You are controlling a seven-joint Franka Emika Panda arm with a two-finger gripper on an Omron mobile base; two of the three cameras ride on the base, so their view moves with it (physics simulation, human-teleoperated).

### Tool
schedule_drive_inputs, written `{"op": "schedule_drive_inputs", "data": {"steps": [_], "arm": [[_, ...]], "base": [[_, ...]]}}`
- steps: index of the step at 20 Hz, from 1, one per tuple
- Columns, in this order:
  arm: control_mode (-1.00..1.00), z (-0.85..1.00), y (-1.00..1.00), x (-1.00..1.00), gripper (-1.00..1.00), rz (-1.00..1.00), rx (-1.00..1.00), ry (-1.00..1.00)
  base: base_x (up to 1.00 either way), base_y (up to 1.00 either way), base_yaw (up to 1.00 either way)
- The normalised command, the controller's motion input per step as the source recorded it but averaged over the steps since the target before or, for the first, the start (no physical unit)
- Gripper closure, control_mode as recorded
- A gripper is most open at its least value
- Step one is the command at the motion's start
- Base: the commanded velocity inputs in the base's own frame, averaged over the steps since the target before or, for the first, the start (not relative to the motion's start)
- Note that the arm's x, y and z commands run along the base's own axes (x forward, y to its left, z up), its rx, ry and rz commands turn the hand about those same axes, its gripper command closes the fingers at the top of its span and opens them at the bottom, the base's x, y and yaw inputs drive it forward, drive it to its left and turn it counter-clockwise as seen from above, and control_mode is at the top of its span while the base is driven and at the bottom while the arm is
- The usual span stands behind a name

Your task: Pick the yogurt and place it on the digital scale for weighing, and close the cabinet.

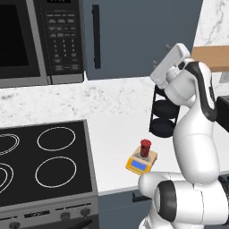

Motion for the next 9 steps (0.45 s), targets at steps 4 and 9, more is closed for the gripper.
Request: {"op": "schedule_drive_inputs", "data": {"steps": [4,9], "arm": [[-1.0,0.0,0.0,0.48,-1.0,0.0,0.0,0.0],[-1.0,0.0,0.0,0.42,-1.0,0.0,0.0,0.0]], "base": [[0.0,0.0,0.0],[0.0,0.0,0.0]]}}
